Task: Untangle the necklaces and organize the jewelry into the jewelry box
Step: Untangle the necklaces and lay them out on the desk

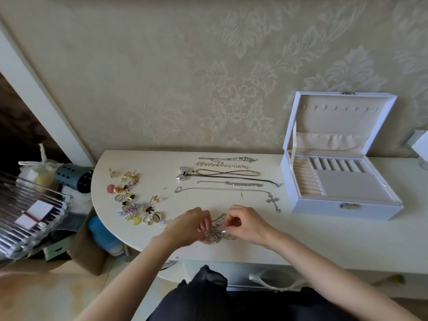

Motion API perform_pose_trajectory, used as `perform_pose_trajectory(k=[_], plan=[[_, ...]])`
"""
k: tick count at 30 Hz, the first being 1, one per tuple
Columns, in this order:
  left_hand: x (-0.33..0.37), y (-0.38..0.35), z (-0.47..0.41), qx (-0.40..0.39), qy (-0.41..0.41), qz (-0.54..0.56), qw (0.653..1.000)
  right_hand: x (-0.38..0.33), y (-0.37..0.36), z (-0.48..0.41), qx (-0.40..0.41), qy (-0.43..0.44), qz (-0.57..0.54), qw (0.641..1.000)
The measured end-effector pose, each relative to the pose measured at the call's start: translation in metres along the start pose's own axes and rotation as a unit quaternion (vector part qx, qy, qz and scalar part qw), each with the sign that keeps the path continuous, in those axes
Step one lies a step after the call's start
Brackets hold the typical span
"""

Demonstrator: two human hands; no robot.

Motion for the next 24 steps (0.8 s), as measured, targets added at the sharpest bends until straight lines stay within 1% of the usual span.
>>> perform_pose_trajectory(k=[2, 4, 6, 8, 10, 13, 15, 17, 20, 24], plan=[[0.0, 0.0, 0.002, 0.023, -0.002, -0.008, 1.0, -0.001, 0.003, 0.002, 0.02, -0.016, -0.05, 0.998], [0.001, 0.001, 0.003, 0.039, -0.005, -0.015, 0.999, -0.001, 0.006, 0.003, 0.033, -0.021, -0.056, 0.998], [0.0, 0.003, 0.003, 0.044, -0.007, -0.002, 0.999, 0.0, 0.01, 0.003, 0.02, -0.028, -0.008, 0.999], [-0.001, 0.006, 0.003, 0.043, -0.001, 0.041, 0.998, 0.003, 0.013, 0.004, -0.01, -0.038, 0.056, 0.998], [0.001, 0.01, 0.003, 0.03, 0.011, 0.102, 0.994, 0.004, 0.014, 0.004, -0.003, -0.04, 0.063, 0.997], [0.006, 0.015, 0.003, 0.018, 0.012, 0.155, 0.988, -0.004, 0.012, 0.002, 0.044, -0.032, -0.044, 0.998], [0.008, 0.016, 0.002, 0.017, 0.012, 0.174, 0.984, -0.014, 0.009, -0.001, 0.047, -0.027, -0.137, 0.989], [0.011, 0.016, 0.001, 0.027, 0.018, 0.186, 0.982, -0.02, 0.002, -0.004, 0.037, -0.044, -0.203, 0.977], [0.013, 0.017, 0.001, 0.058, 0.035, 0.221, 0.973, -0.017, -0.004, -0.005, 0.041, -0.089, -0.239, 0.966], [0.011, 0.018, 0.002, 0.076, 0.038, 0.223, 0.971, -0.01, -0.002, -0.001, 0.074, -0.119, -0.225, 0.964]])
Point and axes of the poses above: each hand's wrist, its own z-axis away from the middle knuckle, its own y-axis out of the back of the hand, x = y × z, the point moved 2 cm from there along -z, towards the middle knuckle, and after that the axes turned 12 degrees about y, right-handed, at the moved point
